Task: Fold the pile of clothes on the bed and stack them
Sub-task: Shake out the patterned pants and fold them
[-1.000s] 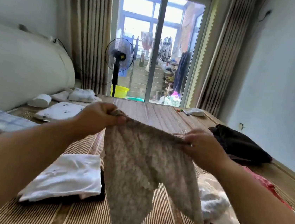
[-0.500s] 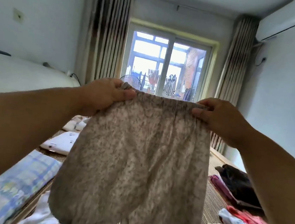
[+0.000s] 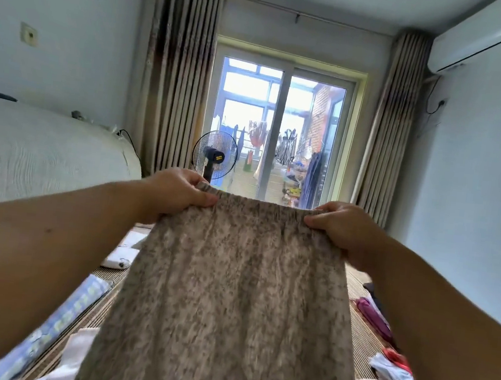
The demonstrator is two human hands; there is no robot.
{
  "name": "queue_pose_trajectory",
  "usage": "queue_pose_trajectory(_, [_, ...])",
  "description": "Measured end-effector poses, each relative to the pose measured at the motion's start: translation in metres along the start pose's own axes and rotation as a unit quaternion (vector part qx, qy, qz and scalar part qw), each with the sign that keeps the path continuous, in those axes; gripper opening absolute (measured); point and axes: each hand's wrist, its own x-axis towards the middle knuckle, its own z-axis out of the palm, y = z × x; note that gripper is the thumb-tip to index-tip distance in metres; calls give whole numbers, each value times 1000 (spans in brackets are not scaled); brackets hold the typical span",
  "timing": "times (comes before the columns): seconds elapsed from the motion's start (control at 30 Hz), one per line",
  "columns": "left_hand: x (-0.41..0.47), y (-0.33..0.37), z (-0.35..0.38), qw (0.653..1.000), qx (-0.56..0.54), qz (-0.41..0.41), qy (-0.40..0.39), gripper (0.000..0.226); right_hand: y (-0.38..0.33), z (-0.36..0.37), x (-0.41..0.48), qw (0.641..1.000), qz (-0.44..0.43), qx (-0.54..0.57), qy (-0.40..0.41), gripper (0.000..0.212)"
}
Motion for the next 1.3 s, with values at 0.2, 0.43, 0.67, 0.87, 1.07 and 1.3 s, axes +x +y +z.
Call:
queue_pose_trajectory(0.2, [9,28,75,994,-24,-2,109,18,8,41,8,979,-19,45,196,19])
queue_pose_trajectory(0.43, [-10,57,103,976,-216,-3,-22,57,-2,40,-5,988,-102,114,26,39])
queue_pose_trajectory(0.67, [-24,15,81,954,-281,45,-97,53,-10,24,3,988,-148,25,29,23])
queue_pose_trajectory(0.87, [-57,-102,103,984,-63,-140,-94,68,-18,6,8,980,-113,165,-2,30])
queue_pose_trajectory(1.07, [-72,-148,132,975,-99,-137,-146,50,-5,8,3,977,-74,196,-34,30])
queue_pose_trajectory(1.3, [-88,-130,155,959,-162,-150,-177,47,1,11,-5,968,-69,234,-53,31])
